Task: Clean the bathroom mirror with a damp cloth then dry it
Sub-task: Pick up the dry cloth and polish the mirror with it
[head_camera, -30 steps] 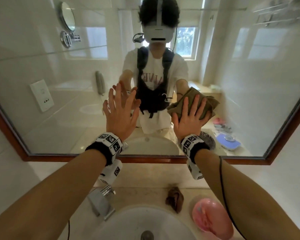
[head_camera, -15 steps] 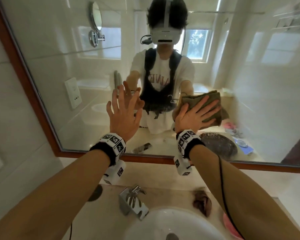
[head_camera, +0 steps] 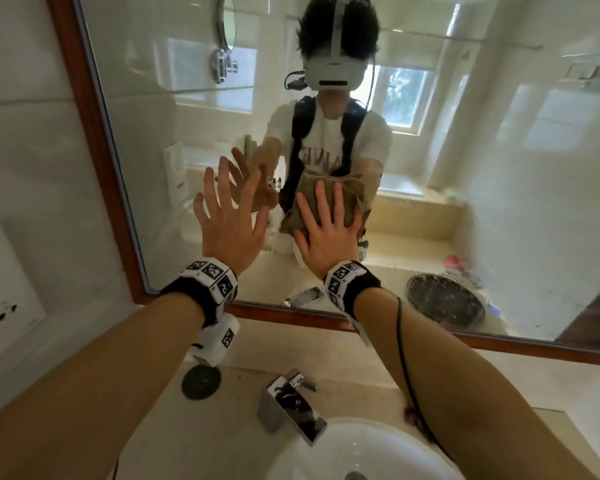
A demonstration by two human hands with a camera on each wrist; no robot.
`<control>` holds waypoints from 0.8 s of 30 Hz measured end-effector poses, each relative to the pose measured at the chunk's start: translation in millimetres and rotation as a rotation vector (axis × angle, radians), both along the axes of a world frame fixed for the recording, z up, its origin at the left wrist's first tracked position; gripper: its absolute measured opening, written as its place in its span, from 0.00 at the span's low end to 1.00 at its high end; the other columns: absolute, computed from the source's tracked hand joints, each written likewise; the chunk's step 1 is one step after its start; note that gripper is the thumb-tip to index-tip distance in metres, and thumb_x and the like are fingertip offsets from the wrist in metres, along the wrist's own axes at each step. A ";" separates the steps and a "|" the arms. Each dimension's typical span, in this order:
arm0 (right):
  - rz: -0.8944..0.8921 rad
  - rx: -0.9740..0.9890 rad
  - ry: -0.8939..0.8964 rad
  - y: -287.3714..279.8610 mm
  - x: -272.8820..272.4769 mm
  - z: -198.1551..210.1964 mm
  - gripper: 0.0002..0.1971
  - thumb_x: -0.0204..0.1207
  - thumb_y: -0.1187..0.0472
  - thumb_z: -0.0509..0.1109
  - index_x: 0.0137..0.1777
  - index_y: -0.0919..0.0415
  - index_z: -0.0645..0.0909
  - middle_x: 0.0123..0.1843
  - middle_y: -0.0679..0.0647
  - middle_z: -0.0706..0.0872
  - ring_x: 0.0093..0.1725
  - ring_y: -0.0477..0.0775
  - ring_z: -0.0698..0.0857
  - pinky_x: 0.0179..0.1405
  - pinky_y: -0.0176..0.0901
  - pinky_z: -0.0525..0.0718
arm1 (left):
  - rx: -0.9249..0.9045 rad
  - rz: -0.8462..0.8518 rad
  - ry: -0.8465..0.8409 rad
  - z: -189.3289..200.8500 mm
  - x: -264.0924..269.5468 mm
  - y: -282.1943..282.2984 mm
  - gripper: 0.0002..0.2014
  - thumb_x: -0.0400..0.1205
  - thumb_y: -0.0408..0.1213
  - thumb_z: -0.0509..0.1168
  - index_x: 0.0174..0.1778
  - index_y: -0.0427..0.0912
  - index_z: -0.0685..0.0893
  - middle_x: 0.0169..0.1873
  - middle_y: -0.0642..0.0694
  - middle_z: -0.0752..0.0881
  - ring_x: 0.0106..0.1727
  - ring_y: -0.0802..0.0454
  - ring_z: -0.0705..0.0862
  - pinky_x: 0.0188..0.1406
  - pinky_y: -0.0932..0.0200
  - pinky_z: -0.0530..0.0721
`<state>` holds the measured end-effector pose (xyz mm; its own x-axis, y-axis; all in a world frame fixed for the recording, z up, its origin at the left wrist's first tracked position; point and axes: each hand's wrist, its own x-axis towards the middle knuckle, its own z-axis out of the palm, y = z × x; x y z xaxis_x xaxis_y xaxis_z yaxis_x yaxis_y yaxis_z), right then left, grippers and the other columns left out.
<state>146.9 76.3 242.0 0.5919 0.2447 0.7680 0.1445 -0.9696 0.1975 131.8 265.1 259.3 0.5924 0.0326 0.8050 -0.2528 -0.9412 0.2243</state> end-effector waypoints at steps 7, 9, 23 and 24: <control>-0.078 -0.034 0.019 -73.0 -16.1 -2.0 0.35 0.80 0.36 0.55 0.84 0.46 0.54 0.86 0.56 0.54 0.84 0.64 0.49 0.77 0.75 0.43 | 0.013 -0.075 0.030 3.7 -5.8 -42.3 0.30 0.87 0.54 0.54 0.86 0.57 0.57 0.87 0.37 0.49 0.86 0.35 0.49 0.78 0.28 0.57; -0.135 0.048 0.005 -95.2 -19.1 2.4 0.35 0.80 0.35 0.54 0.84 0.47 0.53 0.86 0.58 0.53 0.84 0.65 0.48 0.76 0.77 0.45 | 0.014 -0.096 0.024 6.2 -6.7 -54.1 0.30 0.87 0.53 0.55 0.86 0.57 0.57 0.87 0.37 0.49 0.86 0.35 0.49 0.79 0.27 0.57; -0.358 0.723 -0.157 -76.3 -9.0 12.1 0.36 0.82 0.39 0.46 0.84 0.62 0.54 0.83 0.71 0.57 0.81 0.77 0.55 0.74 0.77 0.54 | -0.002 -0.040 0.038 1.2 -9.3 -38.1 0.30 0.86 0.53 0.56 0.85 0.56 0.59 0.87 0.37 0.51 0.86 0.34 0.50 0.79 0.27 0.57; -0.348 0.734 -0.158 -68.5 -6.0 10.0 0.36 0.82 0.39 0.45 0.84 0.62 0.53 0.83 0.71 0.56 0.81 0.77 0.55 0.75 0.76 0.52 | -0.008 -0.026 0.042 -1.0 -8.1 -28.9 0.30 0.86 0.53 0.56 0.85 0.56 0.59 0.87 0.36 0.51 0.86 0.33 0.50 0.79 0.27 0.57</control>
<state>141.0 7.9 252.0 0.4127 -0.5285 0.7419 -0.1642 -0.8443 -0.5101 123.7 236.3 258.3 0.6268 0.0235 0.7789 -0.2669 -0.9326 0.2429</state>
